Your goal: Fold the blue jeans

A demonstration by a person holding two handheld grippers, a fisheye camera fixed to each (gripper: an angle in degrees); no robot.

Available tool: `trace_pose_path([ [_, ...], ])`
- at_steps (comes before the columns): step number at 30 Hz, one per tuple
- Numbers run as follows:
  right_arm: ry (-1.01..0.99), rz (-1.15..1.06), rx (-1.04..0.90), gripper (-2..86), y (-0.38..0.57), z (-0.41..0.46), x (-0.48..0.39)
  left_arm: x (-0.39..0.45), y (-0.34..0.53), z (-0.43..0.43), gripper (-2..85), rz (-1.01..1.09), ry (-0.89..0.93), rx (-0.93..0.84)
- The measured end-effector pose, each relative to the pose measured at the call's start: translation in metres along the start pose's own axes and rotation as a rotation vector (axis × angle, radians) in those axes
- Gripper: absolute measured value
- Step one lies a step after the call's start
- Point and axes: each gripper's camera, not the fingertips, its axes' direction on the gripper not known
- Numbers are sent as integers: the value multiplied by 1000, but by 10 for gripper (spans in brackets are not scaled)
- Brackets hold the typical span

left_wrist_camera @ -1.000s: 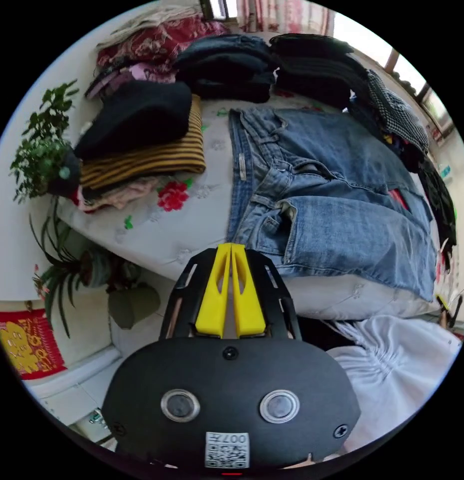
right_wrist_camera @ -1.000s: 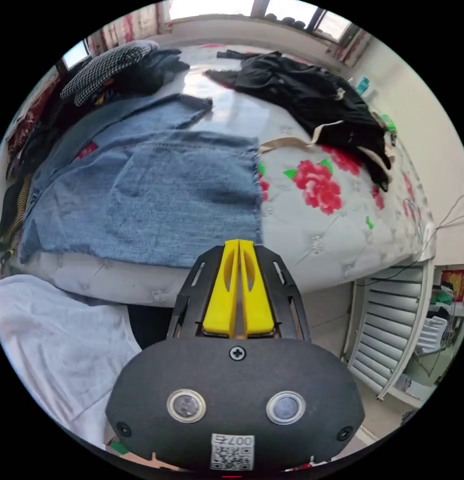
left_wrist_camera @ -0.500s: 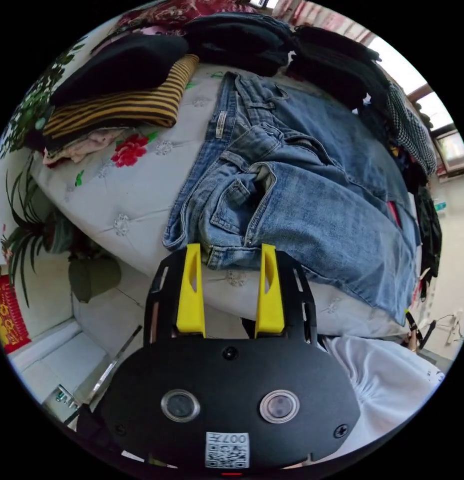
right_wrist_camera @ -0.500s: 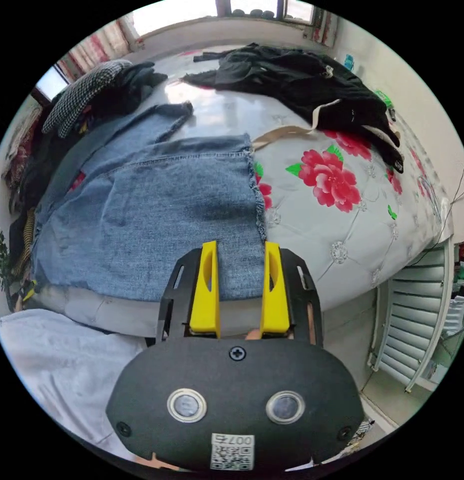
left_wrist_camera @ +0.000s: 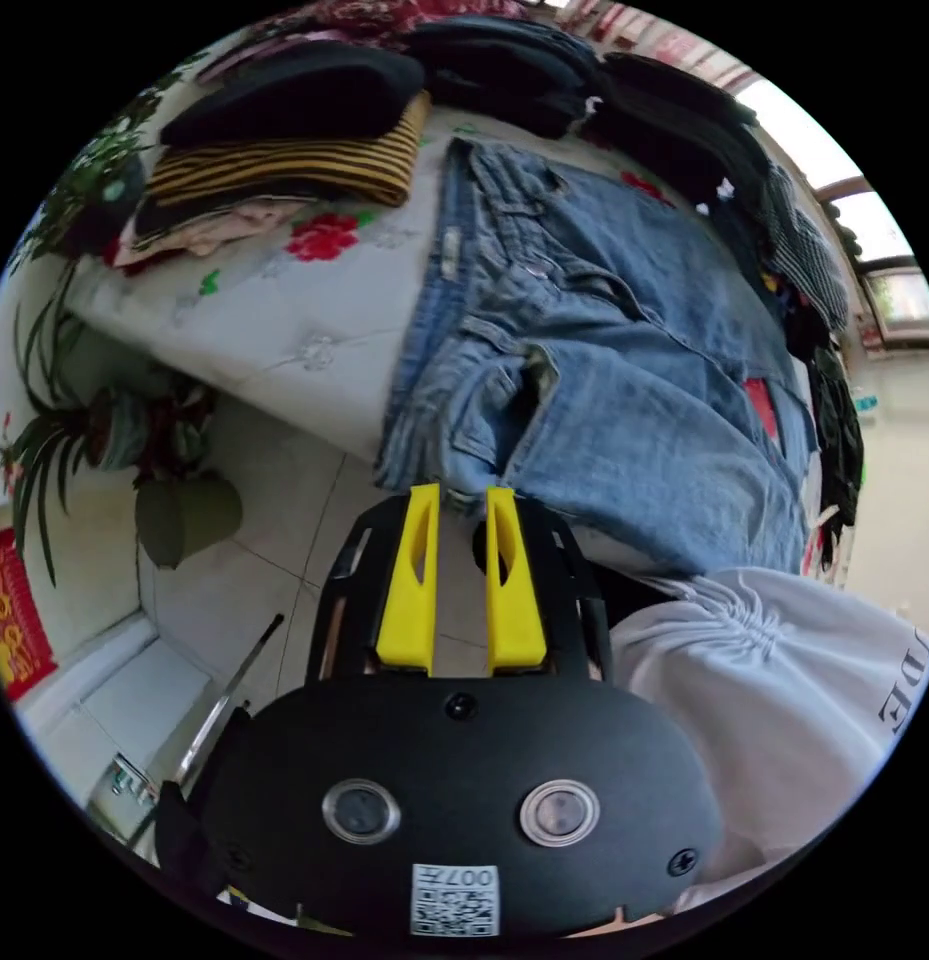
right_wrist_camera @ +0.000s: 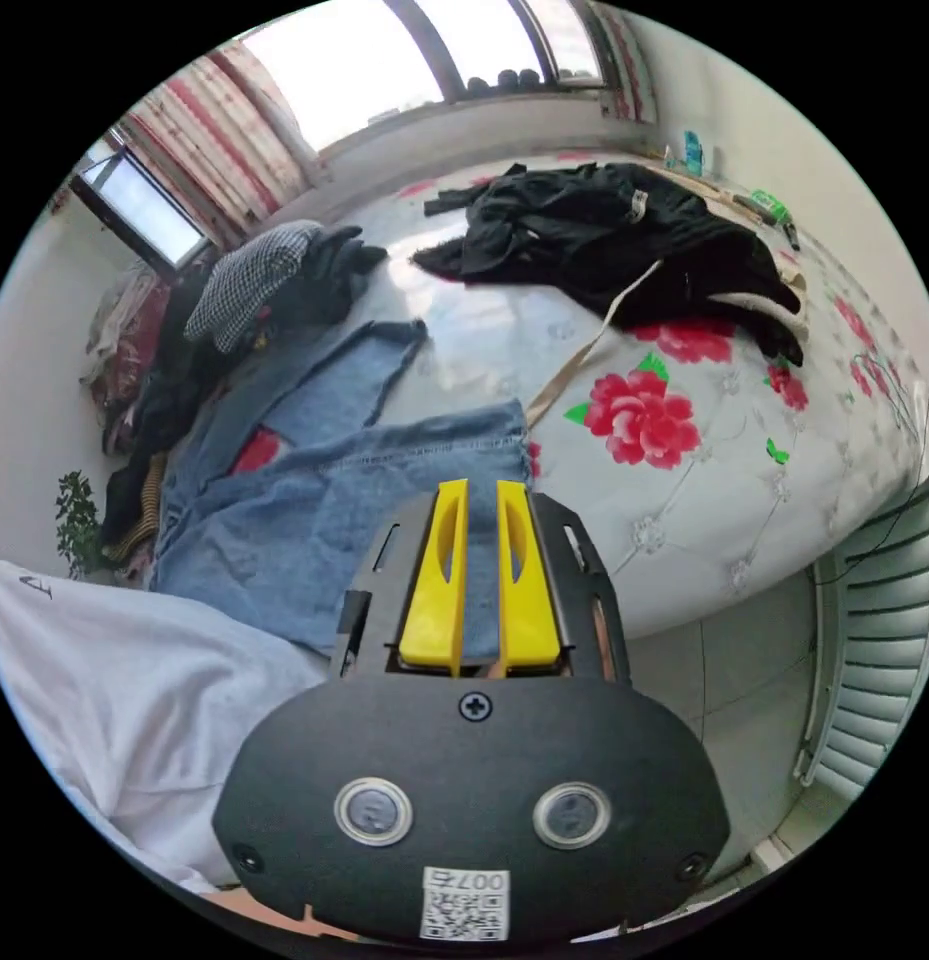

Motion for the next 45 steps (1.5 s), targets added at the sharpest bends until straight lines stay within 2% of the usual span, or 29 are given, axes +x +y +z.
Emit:
trace_pose_path([
  [3,51,-72,107,58,-48,2,-23,-1,-16,-38,71,-56,-80,117],
  [6,46,-200,70,66,-113,52,-57,25,-64,-56,77,-2,-82,187],
  [9,67,-299,-2,71,-179,119,-91,68,-128,-42,83,94,-26,146],
  [12,110,-372,-81,75,-228,182,-122,116,-187,-11,75,191,-87,48],
  [17,149,-494,-350,24,-245,278,-156,159,-249,26,63,257,-144,-31],
  [18,124,-539,-276,15,-244,270,-161,163,-260,35,63,263,-166,-57],
  [20,106,-559,-278,6,-252,258,-167,166,-269,47,62,278,-178,-100],
  [21,96,-609,-217,3,-256,232,-175,165,-271,45,61,298,-170,-105],
  [24,98,-751,140,-1,-241,118,-208,155,-268,43,53,284,-114,-92],
  [25,142,-826,234,-1,-223,82,-223,151,-264,42,48,272,-96,-75],
  [28,296,-941,296,-2,-170,47,-236,151,-253,41,44,264,-101,-46],
  [30,304,-900,220,-1,-152,62,-222,155,-249,42,44,271,-120,-37],
  [32,296,-792,72,-1,-144,102,-193,156,-248,43,44,273,-129,-41],
  [34,277,-618,-183,1,-139,161,-154,155,-246,44,44,263,-118,-52],
  [35,261,-595,-220,2,-138,169,-149,154,-246,44,44,262,-114,-53],
  [36,222,-559,-234,4,-136,176,-144,153,-244,45,44,262,-109,-52],
  [40,152,-469,-90,19,-149,173,-154,155,-235,48,45,256,-120,-44],
  [45,90,-460,-48,45,-190,201,-188,155,-227,53,44,263,-127,-55],
])
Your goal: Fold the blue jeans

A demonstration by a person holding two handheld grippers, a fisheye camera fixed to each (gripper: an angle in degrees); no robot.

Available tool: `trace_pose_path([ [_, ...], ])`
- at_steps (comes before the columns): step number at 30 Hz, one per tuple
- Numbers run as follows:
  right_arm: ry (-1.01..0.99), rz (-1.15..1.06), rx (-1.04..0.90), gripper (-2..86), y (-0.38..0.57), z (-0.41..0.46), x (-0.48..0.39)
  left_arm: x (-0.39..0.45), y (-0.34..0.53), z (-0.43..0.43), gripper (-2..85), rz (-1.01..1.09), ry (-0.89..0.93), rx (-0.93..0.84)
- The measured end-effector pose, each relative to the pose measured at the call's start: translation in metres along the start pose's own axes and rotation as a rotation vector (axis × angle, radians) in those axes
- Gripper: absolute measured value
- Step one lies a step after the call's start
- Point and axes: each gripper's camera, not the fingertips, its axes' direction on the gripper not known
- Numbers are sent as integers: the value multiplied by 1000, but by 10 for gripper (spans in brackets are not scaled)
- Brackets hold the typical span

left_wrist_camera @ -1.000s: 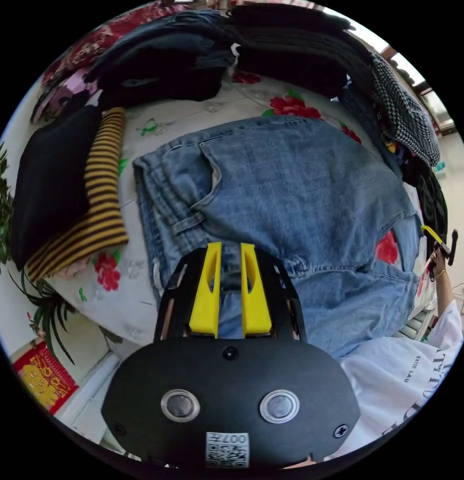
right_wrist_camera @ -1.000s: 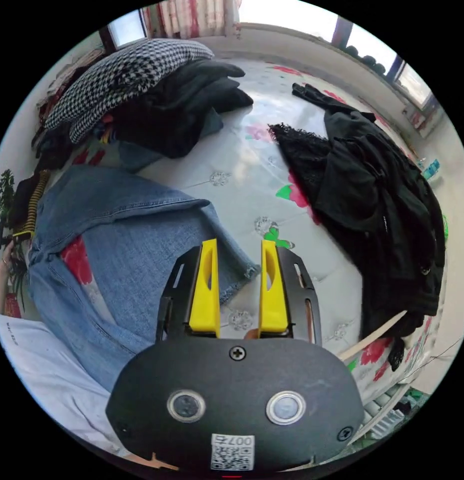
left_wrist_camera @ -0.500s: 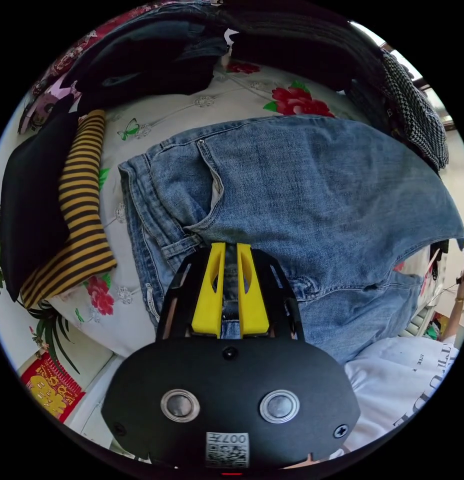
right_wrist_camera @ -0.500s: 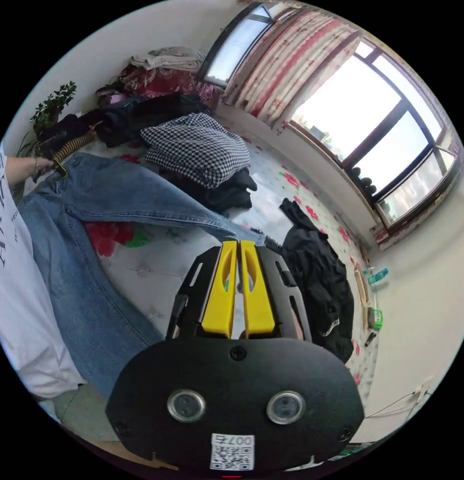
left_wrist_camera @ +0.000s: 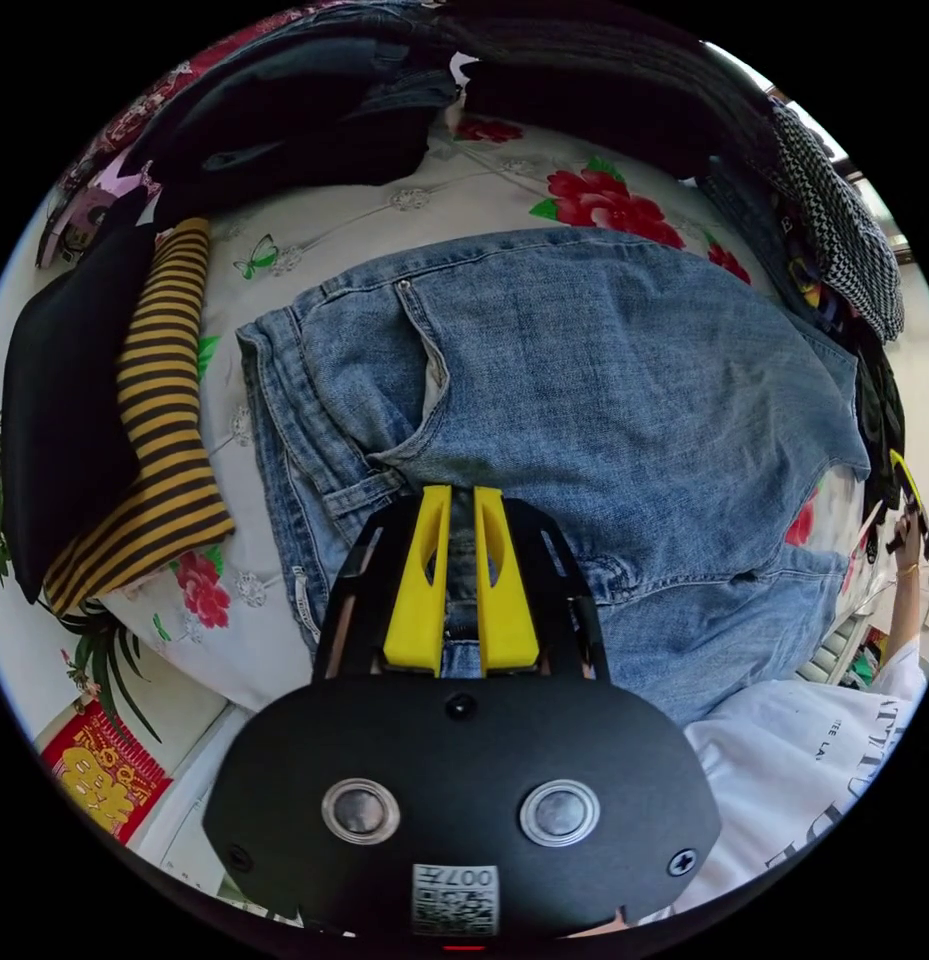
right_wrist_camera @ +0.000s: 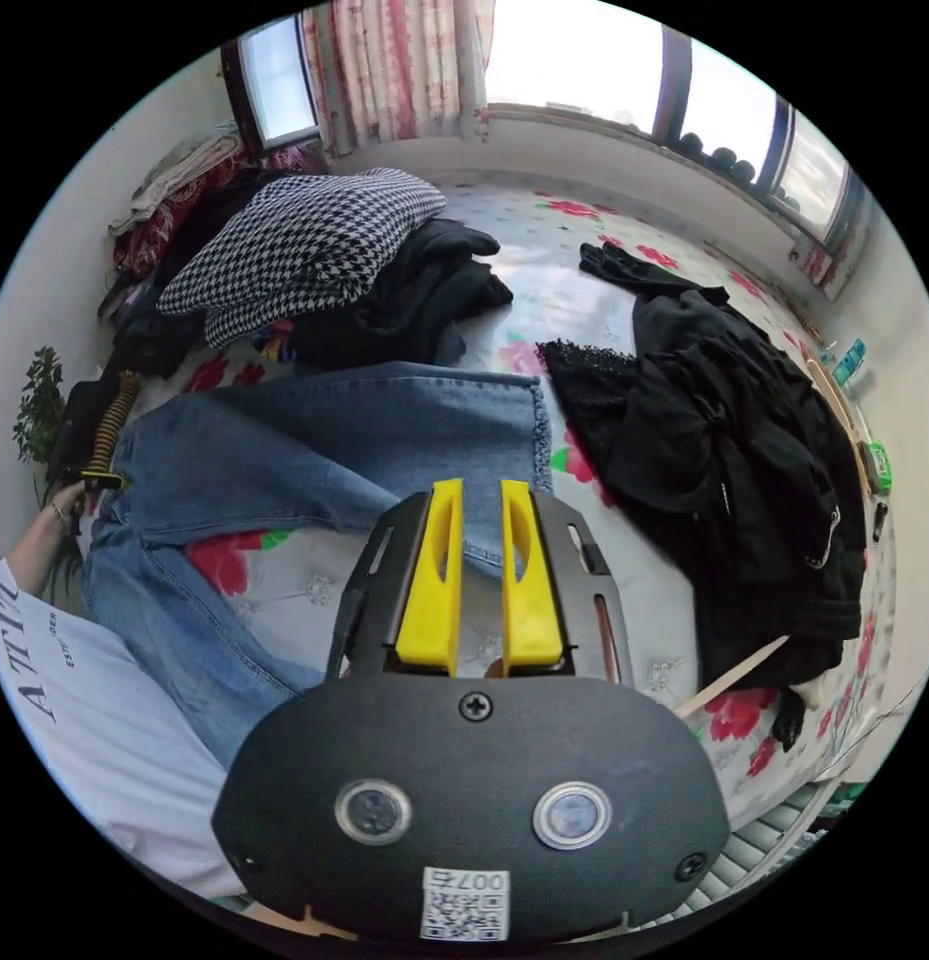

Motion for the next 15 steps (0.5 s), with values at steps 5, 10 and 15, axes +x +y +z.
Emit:
trace_pose_path([
  [5,-56,32,-17,69,-61,47,-6,-8,13,-18,38,-17,30,49],
  [10,-20,-41,-85,83,-119,97,-15,-43,6,-60,71,-45,-73,232],
  [15,43,-170,-180,84,-153,140,-32,-51,-54,-17,106,64,-75,129],
])
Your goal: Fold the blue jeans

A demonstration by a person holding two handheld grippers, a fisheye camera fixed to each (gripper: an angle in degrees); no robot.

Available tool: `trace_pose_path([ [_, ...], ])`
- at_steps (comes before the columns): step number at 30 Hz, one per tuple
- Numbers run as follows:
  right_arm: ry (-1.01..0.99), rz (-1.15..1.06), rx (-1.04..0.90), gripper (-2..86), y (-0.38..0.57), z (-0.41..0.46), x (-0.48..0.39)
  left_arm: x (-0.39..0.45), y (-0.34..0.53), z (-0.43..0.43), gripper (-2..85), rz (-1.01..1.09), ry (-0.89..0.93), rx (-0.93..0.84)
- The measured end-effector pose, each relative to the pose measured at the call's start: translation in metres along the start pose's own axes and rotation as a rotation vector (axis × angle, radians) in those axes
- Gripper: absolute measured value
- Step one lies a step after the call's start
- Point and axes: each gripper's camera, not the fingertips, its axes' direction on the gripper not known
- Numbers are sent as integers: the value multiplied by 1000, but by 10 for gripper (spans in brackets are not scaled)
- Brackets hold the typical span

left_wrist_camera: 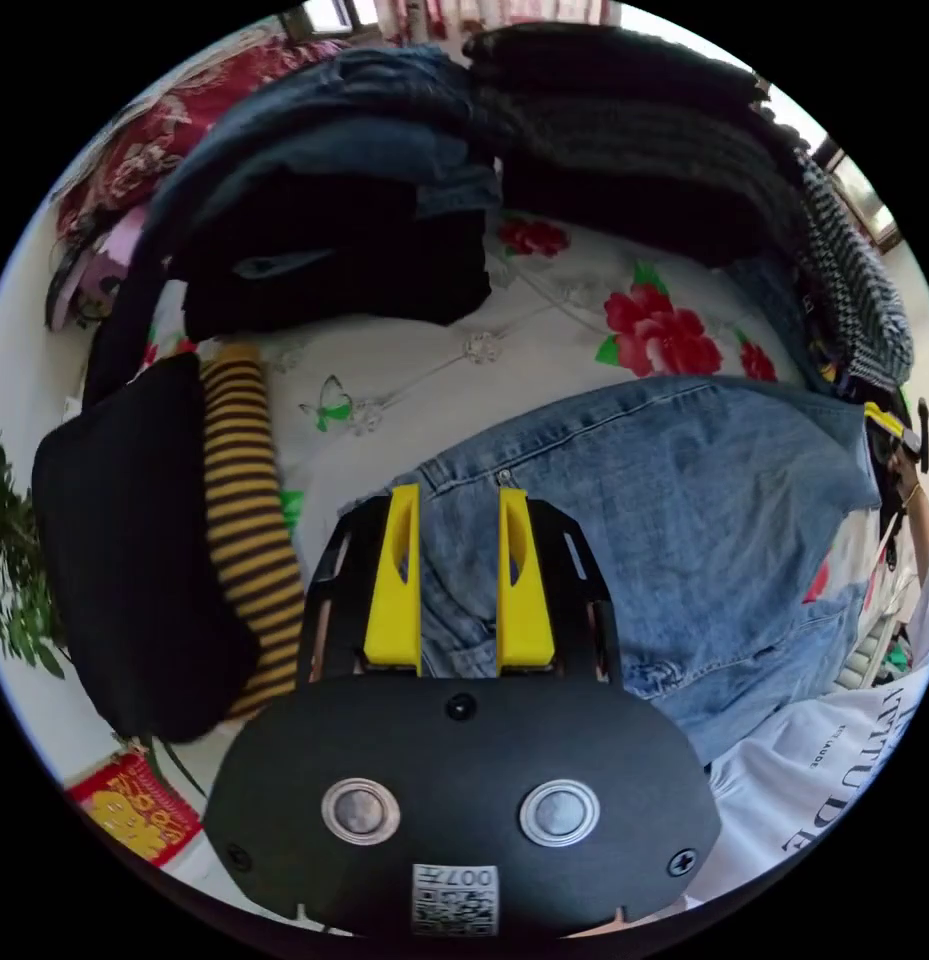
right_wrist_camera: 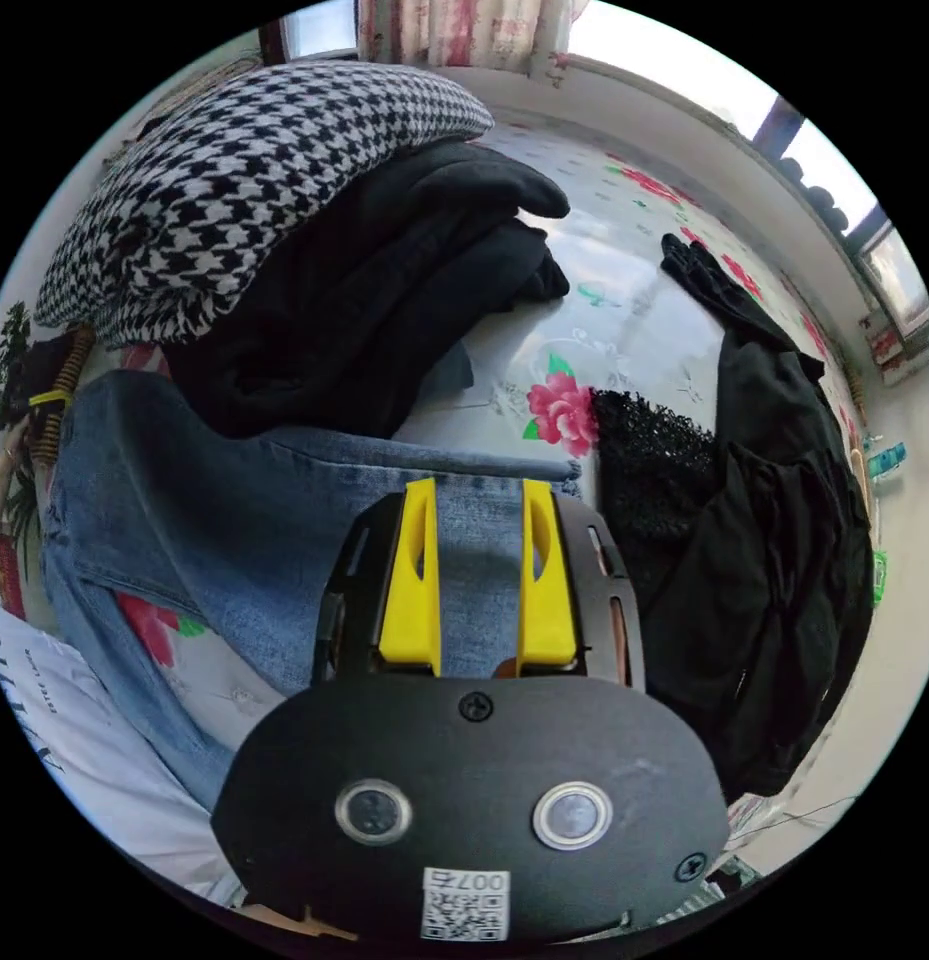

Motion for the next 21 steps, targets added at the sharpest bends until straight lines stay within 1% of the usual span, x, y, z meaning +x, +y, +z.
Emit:
trace_pose_path([
  [2,26,-74,-29,76,-11,9,-10,3,-15,28,105,37,-22,-84],
  [4,100,-205,-47,51,-21,14,-31,4,-18,37,98,80,-20,-93],
  [5,114,-231,-54,43,-23,16,-36,3,-17,38,95,84,-16,-98],
  [6,123,-272,-75,28,-28,20,-45,1,-14,40,81,90,-12,-99],
  [7,84,-307,-113,14,-32,25,-54,1,-8,42,60,96,-25,-88],
  [8,64,-320,-111,11,-33,24,-57,1,-4,42,53,100,-33,-83],
  [9,96,-296,-110,5,-36,24,-61,2,2,44,39,103,-38,-74],
  [11,97,-251,-110,1,-37,15,-62,2,10,44,25,80,-12,-66],
  [14,90,-131,23,-2,-18,-37,-44,0,30,27,14,77,-6,-6],
  [16,-6,-49,178,-3,15,-103,-24,-8,58,-3,9,59,49,95],
  [17,-20,-39,216,-3,24,-120,-22,-10,66,-12,9,57,70,125],
  [19,5,-32,327,-3,60,-186,-26,-16,104,-48,8,48,133,235],
  [21,39,-15,418,-3,90,-237,-30,-17,137,-75,7,45,146,311],
])
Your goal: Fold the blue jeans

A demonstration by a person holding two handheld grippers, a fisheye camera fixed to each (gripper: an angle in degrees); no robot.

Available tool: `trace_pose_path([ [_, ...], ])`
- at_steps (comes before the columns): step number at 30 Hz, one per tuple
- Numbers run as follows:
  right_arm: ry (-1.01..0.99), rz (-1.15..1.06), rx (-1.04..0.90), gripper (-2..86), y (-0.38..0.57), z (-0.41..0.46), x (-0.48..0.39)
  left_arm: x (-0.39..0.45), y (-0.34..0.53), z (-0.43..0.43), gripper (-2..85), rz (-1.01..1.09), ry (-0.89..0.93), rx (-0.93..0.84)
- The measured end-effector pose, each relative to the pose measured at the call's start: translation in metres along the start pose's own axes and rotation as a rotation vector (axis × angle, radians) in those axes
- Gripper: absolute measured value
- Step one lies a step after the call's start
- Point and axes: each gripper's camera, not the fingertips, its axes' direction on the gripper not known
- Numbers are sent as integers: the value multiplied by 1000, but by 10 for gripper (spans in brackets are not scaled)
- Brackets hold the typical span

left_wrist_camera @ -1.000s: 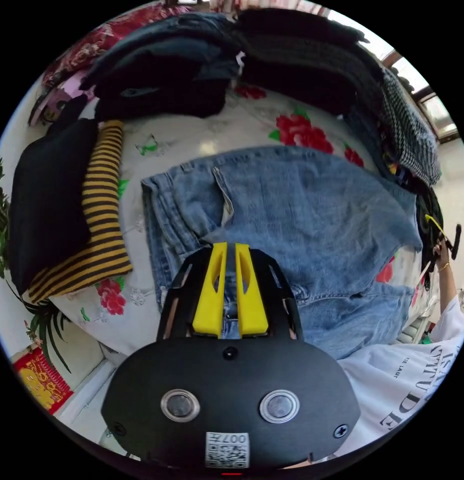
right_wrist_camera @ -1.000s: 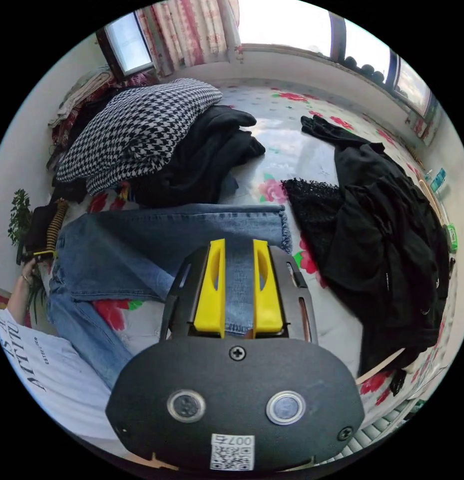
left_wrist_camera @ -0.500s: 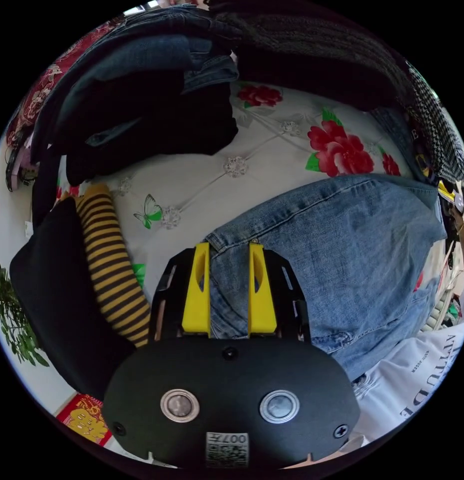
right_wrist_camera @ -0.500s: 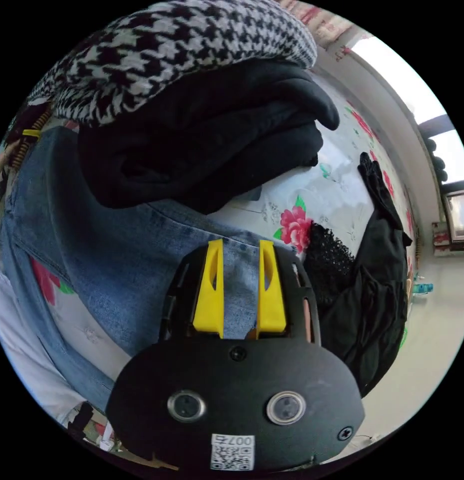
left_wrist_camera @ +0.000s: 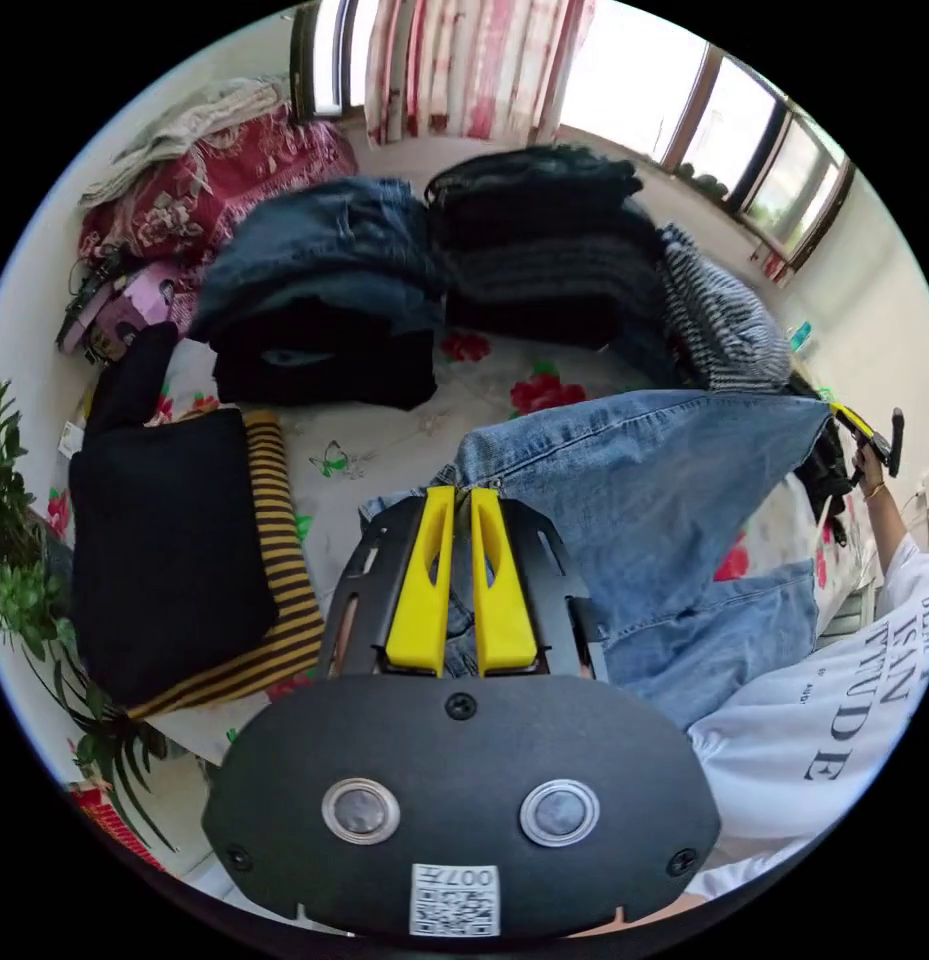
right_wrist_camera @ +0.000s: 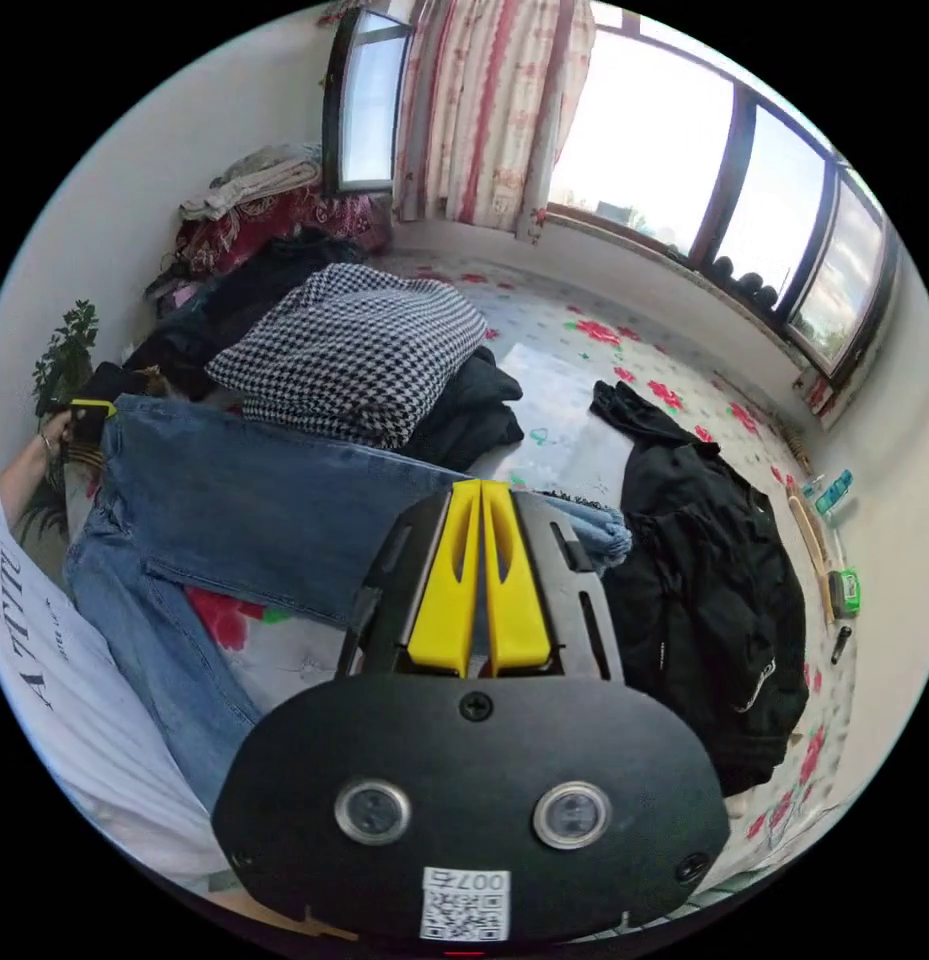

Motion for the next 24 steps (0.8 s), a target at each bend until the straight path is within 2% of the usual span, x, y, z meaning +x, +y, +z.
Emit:
trace_pose_path([
  [4,62,24,172,-3,43,-127,-5,4,73,-79,8,-24,37,180],
  [8,98,57,165,-3,117,-203,-16,13,160,-121,9,5,60,270],
  [12,91,190,-12,-2,230,-226,-39,23,262,-100,14,-37,51,127],
  [16,-23,444,-289,1,350,-176,-49,18,340,-15,18,-191,70,-125],
  [17,-26,490,-318,2,362,-169,-48,17,346,-6,18,-209,69,-138],
  [20,-79,663,-278,16,391,-175,-31,2,346,4,21,-294,124,-124],
  [24,-194,849,-115,45,392,-202,18,7,327,-3,22,-175,74,-154],
])
